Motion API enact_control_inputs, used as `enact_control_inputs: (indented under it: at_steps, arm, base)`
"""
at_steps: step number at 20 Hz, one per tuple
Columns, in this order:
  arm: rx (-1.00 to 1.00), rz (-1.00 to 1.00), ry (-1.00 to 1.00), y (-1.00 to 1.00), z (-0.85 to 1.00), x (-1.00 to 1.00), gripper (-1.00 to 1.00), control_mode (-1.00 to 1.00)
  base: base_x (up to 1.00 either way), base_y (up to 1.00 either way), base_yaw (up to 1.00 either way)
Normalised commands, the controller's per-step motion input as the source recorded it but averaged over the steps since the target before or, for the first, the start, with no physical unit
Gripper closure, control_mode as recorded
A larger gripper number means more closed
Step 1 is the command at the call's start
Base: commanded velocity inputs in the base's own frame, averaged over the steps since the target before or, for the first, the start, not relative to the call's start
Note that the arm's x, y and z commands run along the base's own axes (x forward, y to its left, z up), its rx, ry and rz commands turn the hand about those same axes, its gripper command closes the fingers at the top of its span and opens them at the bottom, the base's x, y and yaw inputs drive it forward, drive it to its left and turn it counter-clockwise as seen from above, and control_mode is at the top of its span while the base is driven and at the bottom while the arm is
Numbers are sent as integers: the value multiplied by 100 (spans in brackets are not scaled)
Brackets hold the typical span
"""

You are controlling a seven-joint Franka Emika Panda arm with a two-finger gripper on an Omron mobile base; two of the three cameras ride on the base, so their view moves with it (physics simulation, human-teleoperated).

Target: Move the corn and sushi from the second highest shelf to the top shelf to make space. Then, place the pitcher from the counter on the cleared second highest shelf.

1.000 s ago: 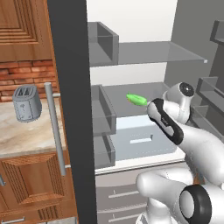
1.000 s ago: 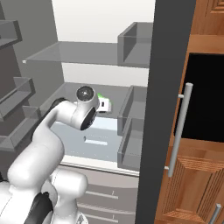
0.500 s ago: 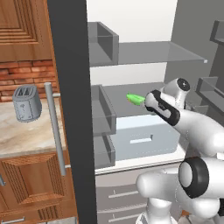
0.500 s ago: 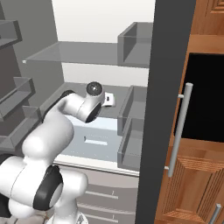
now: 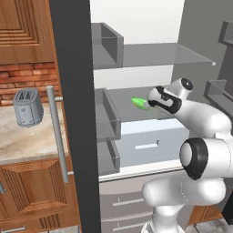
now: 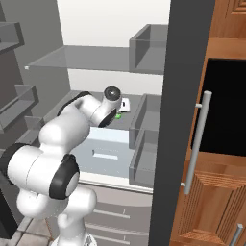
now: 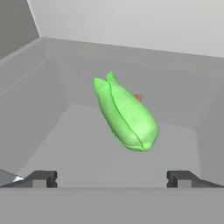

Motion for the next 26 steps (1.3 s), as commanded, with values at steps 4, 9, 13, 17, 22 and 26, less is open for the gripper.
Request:
enact_control_inputs:
  at_steps: [4,9,13,17,22,26]
  arm:
    - [0,6,0,0,-25,41,-100,-100]
    - [0,6,0,0,-27,37,-100,-100]
    - [0,6,0,0,-24,32,-100,-100]
    - [0,6,0,0,-22,30,-100,-100]
    - [0,6,0,0,-21,31,-100,-100]
    - [0,8,0,1,-26,22,-100,-100]
  base:
    - [0,0,0]
    - [0,0,0]
    - [0,0,0]
    - [0,0,0]
    - [0,0,0]
    - [0,0,0]
